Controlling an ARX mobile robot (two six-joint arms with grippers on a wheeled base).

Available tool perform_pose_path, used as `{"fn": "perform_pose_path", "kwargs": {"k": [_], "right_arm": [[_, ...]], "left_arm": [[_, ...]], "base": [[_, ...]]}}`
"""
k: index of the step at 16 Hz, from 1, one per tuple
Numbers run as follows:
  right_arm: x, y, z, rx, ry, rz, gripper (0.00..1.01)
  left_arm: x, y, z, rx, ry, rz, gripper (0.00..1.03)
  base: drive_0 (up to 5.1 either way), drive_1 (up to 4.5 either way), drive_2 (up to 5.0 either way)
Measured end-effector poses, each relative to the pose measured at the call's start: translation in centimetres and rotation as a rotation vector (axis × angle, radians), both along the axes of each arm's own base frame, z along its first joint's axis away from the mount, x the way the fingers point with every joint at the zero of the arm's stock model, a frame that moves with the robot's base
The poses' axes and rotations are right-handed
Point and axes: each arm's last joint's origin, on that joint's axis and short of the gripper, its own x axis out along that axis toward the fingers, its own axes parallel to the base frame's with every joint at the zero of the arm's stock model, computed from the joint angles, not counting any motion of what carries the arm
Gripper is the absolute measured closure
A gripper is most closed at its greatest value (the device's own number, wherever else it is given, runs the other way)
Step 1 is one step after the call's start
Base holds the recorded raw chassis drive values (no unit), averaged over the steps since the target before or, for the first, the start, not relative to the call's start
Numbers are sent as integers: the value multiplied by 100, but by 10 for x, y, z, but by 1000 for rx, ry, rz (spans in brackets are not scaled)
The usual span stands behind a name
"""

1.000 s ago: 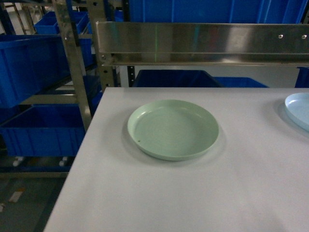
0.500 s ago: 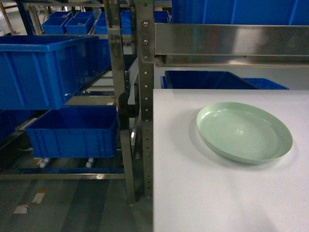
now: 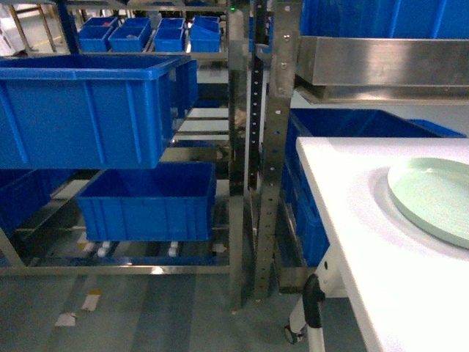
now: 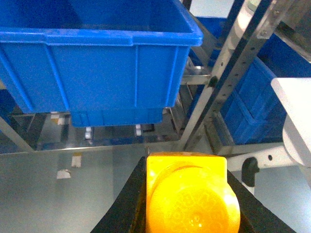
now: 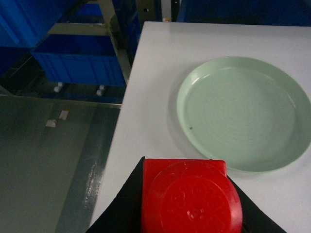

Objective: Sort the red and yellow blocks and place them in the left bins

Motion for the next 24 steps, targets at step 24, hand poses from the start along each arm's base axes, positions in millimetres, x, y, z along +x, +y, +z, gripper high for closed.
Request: {"fn": "perform_pose_path", "kwargs": {"k": [24], "right_arm": [[0,0,0,0,2,0,74]], "left_arm": [[0,0,0,0,0,-1,76]], "base": [[-496,250,250]]}}
